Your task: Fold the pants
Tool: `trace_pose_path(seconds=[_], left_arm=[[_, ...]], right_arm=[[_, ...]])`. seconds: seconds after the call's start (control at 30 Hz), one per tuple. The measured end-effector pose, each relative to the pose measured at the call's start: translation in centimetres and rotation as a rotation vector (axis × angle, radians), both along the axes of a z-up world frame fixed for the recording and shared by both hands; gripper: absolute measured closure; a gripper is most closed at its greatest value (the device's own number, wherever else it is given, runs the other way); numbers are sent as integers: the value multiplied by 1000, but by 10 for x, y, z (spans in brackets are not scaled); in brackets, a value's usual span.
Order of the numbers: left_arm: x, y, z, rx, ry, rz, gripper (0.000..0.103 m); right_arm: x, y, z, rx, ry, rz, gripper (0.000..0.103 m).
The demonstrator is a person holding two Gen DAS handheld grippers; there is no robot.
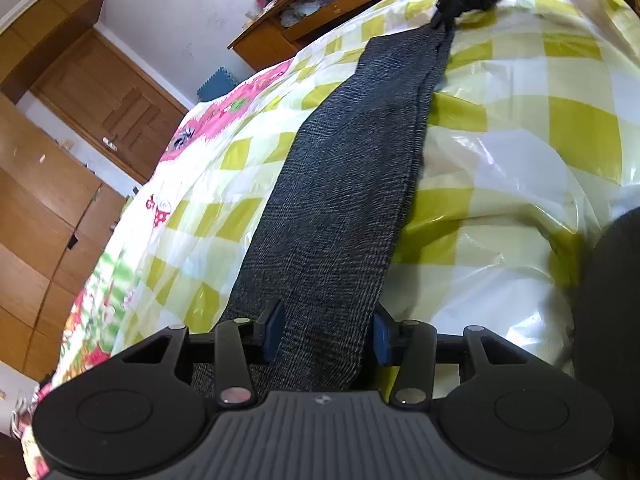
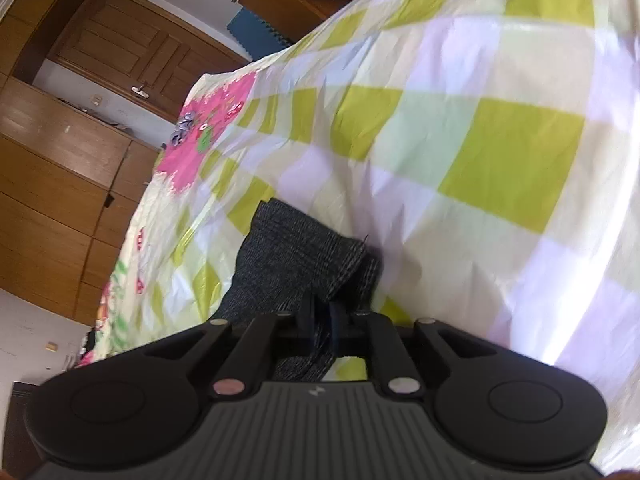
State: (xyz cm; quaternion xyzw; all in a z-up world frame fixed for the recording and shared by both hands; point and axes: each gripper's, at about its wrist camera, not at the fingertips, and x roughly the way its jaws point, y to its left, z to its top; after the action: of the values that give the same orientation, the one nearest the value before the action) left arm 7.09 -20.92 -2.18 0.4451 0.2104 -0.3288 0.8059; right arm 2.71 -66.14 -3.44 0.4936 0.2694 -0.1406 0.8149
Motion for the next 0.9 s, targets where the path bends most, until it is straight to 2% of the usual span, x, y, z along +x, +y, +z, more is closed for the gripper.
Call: trace_pose_path(seconds=[0.07, 0.17, 0.23, 0.27, 0.3, 0.5, 0.57, 0.67, 0.77, 0.9], left_arm=[[0, -1, 2, -1, -5, 0, 43], [-4, -3, 7, -7, -15, -9, 43], [-5, -3, 10, -9, -16, -12, 43], [-5, -2, 11, -10, -16, -11, 43], [-5, -2, 11, -10, -17, -10, 43], [-5, 1, 10, -17, -10, -16, 43], [-5, 2, 8, 0, -3, -23, 43], [-8, 8, 3, 38, -10, -38, 43], [-6, 15, 5, 22, 11, -25, 43], [-6, 13, 5, 13, 7, -21, 43]], right_arm=[[2, 2, -5, 53, -29, 23, 87], [6, 8, -9, 57, -44, 20, 82], [8, 7, -11, 63, -49, 3, 84], [8, 7, -11, 61, -47, 2, 88], [7, 7, -9, 51, -43, -3, 99], [-5, 2, 0, 6, -37, -15, 99], [-3, 6, -2, -10, 3, -12, 96], [-8, 14, 0, 28, 10, 3, 93], [-18, 37, 7, 86, -63, 64, 87], [-8, 68, 2, 158, -106, 145, 86]])
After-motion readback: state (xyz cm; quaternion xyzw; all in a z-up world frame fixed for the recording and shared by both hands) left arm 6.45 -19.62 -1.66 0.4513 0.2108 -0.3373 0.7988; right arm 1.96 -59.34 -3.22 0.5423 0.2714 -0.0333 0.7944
